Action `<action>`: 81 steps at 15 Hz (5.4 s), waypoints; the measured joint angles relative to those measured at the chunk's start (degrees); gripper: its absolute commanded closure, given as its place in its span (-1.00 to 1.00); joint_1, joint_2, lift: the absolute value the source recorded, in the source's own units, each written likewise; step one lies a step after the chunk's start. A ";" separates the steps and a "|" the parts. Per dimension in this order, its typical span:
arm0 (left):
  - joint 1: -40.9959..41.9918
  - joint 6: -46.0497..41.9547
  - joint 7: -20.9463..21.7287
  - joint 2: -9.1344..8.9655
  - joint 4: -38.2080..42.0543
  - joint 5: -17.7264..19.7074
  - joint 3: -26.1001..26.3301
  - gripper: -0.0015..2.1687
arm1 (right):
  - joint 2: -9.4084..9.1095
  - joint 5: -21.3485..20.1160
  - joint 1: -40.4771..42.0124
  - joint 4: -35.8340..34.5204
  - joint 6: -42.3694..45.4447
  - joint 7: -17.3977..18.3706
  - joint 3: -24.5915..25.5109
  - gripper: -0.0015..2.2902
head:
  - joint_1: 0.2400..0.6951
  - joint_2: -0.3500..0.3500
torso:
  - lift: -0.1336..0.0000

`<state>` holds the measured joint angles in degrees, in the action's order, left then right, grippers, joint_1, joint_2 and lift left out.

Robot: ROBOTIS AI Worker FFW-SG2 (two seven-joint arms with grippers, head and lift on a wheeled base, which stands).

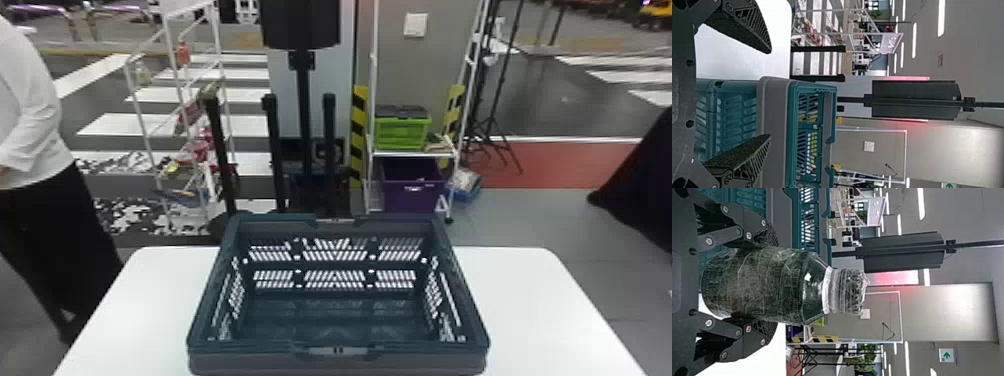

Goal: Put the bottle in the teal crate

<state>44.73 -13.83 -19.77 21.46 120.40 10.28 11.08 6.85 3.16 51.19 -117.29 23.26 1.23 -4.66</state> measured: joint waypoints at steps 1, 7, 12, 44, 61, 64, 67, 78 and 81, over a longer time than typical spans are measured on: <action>0.00 0.05 0.00 0.03 0.05 0.00 0.04 -0.88 | 0.00 0.00 0.01 -0.08 -0.19 0.00 0.00 0.99 | 0.14 0.00 | 1.00; 0.01 0.08 0.00 0.08 0.27 0.00 0.08 -0.88 | 0.09 -0.04 -0.01 -0.23 -0.55 -0.06 0.00 0.99 | 0.14 0.00 | 1.00; 0.00 0.08 0.00 0.16 0.35 0.00 0.08 -0.88 | 0.20 0.00 -0.17 -2.51 -2.09 -0.09 0.08 0.99 | 0.14 0.00 | 1.00; 2.96 -2.89 -0.44 -0.46 0.66 -0.58 -1.01 -0.89 | -3.78 8.59 -66.08 11.39 -90.66 0.38 -16.43 0.99 | 0.14 0.00 | 1.00; 2.94 -3.09 -0.18 -0.45 0.77 -0.53 -1.24 -0.89 | -6.33 9.19 -70.26 20.97 -91.39 1.41 -17.97 -0.96 | 0.14 0.00 | 1.00; 3.07 -3.09 -0.22 -0.45 1.01 -0.53 -1.24 -0.89 | -6.19 9.23 -70.21 20.33 -90.90 1.41 -17.89 -0.96 | 0.14 0.00 | 1.00; 3.32 -3.08 -0.31 -0.45 1.21 -0.65 -1.27 -0.89 | -5.55 9.29 -68.79 17.68 -89.43 1.37 -17.23 -0.96 | 0.14 0.00 | 1.00; 3.15 -2.94 -0.26 -0.46 1.12 -0.71 -1.25 -0.89 | 2.46 6.99 -45.26 -5.87 -68.42 1.25 -11.80 -0.96 | 0.14 0.00 | 1.00; 3.01 -2.89 -0.26 -0.46 1.13 -0.67 -1.24 -0.89 | 2.62 5.70 -34.90 -8.46 -54.29 1.32 -8.80 -0.96 | 0.14 0.00 | 1.00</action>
<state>47.75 -16.71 -20.03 21.00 121.53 9.61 9.85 9.47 8.87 16.29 -125.75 -31.03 2.55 -13.46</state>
